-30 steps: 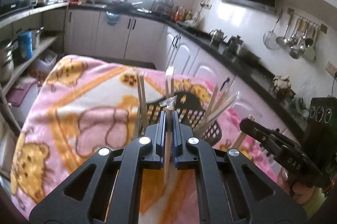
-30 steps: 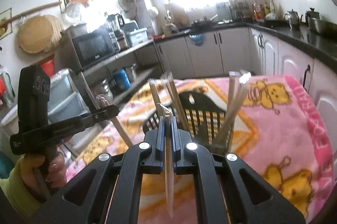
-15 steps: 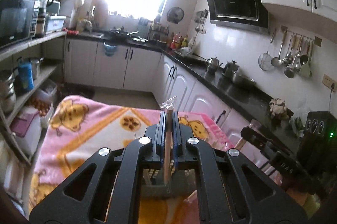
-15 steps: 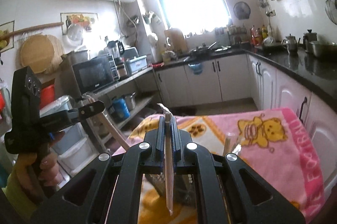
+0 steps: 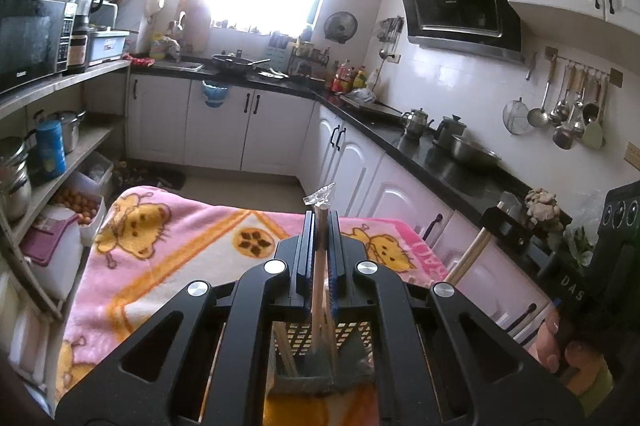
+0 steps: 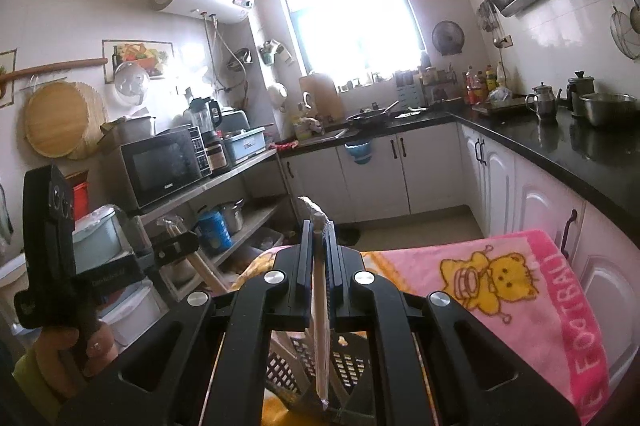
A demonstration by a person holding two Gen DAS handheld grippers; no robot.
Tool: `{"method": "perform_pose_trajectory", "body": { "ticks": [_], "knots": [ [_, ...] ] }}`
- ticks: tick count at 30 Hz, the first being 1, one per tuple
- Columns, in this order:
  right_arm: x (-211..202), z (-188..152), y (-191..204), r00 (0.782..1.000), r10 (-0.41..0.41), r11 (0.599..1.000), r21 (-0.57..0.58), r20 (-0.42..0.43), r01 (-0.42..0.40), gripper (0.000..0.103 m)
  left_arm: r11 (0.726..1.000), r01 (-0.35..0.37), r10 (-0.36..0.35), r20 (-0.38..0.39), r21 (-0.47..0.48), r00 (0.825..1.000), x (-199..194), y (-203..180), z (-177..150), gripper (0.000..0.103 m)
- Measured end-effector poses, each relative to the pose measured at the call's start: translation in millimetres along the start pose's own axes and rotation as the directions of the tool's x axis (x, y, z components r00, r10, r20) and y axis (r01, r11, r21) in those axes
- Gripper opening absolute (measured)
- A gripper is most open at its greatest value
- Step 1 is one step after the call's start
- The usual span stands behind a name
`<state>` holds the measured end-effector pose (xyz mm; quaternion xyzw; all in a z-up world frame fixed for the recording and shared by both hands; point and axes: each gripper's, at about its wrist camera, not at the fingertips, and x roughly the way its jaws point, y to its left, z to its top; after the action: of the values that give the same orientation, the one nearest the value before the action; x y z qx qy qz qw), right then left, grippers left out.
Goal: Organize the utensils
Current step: 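Lower the chopsticks into the caddy with both tools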
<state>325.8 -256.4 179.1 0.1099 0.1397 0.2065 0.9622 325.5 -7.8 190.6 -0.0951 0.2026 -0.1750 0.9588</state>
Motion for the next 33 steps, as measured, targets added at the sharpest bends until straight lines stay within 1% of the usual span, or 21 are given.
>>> {"method": "perform_pose_trajectory", "body": {
  "ticks": [9,16,21,26,33],
  "knots": [
    [11,0,-2,1.0,-0.018,1.0,-0.006,0.007,0.018,0.006,1.0,0.002,-0.002,-0.022,0.014,1.0,18,-2,-5,0.001],
    [25,-9,-9,0.999,-0.032,0.999,0.008,-0.011,0.032,0.006,1.0,0.01,-0.009,-0.053,0.01,0.999,36,1,-20,0.001],
    [37,-22,-14,0.999,-0.044,0.999,0.006,-0.025,0.044,0.006,1.0,0.004,-0.004,-0.081,0.01,0.997,49,3,-34,0.001],
    [51,-37,-17,0.996,-0.071,0.997,-0.019,-0.045,0.071,0.006,1.0,-0.003,0.003,-0.107,0.003,0.994,59,9,-50,0.001],
    [69,-65,-22,0.991,-0.097,0.995,-0.042,-0.094,0.093,0.006,1.0,-0.01,0.009,-0.151,-0.003,0.988,71,15,-71,0.001]
  ]
}}
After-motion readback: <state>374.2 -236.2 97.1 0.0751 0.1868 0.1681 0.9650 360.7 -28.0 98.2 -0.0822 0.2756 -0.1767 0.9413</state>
